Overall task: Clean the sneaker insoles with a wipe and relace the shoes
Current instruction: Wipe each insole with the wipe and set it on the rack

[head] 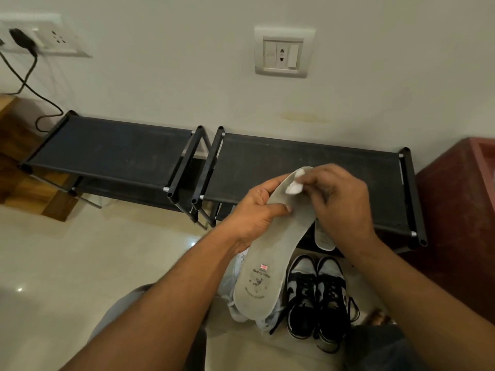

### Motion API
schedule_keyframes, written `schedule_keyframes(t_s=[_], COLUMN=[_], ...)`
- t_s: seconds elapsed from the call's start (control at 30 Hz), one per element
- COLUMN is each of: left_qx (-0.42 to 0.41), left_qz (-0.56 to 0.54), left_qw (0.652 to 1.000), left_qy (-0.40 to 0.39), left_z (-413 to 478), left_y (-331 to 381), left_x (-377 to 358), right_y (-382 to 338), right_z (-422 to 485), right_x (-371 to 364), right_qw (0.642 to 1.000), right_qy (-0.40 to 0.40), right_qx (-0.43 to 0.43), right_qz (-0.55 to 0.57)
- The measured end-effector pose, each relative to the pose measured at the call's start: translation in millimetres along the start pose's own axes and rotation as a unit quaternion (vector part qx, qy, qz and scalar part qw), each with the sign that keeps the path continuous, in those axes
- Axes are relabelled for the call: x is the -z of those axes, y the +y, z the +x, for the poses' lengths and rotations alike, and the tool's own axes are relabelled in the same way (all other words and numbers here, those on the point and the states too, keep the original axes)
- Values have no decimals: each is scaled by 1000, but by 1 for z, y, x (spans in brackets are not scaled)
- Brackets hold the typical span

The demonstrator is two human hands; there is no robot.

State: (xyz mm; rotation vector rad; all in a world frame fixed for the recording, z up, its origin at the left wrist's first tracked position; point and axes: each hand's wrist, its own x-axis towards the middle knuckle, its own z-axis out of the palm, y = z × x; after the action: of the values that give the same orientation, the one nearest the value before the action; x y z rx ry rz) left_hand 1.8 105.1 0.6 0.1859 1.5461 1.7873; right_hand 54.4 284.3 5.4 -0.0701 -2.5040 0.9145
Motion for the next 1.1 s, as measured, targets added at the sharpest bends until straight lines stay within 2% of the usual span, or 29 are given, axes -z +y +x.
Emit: schedule_keyframes(t_s=[0.07,0.17,0.2,0.33,0.43,0.5,0.6,0.73,0.9,1.0,1.03,1.1], left_qx=[-2,5,5,6,28,34,39,49,51,53,52,45], left_qz=[1,1,-8,-27,-17,-29,-56,-40,-56,-37,-36,-38], left_qw=[1000,1000,1000,1000,999,999,997,996,995,996,995,995], left_qy=[-1,-10,-13,3,10,9,30,62,58,68,72,76], left_z=[0,0,0,0,2,2,1,2,0,2,2,1], left_y=[-2,-1,1,1,0,3,5,5,5,5,6,8], left_x=[1,0,1,4,6,6,7,8,7,9,10,12], right_y=[1,13,11,-5,9,6,-4,8,-9,6,7,-2], right_z=[-3,9,9,-5,8,6,-8,2,-17,0,2,-6], right_x=[0,8,8,-2,5,4,-4,1,-12,-1,1,-4], right_qw=[999,998,998,999,999,1000,996,1000,995,1000,1000,997], right_qy=[-19,36,40,-31,10,-6,-64,8,-73,-11,-11,-66], right_qx=[32,-56,-57,40,-42,-23,62,-9,66,-9,-13,30], right_qz=[0,7,8,-3,9,8,4,3,-21,-6,-7,-19])
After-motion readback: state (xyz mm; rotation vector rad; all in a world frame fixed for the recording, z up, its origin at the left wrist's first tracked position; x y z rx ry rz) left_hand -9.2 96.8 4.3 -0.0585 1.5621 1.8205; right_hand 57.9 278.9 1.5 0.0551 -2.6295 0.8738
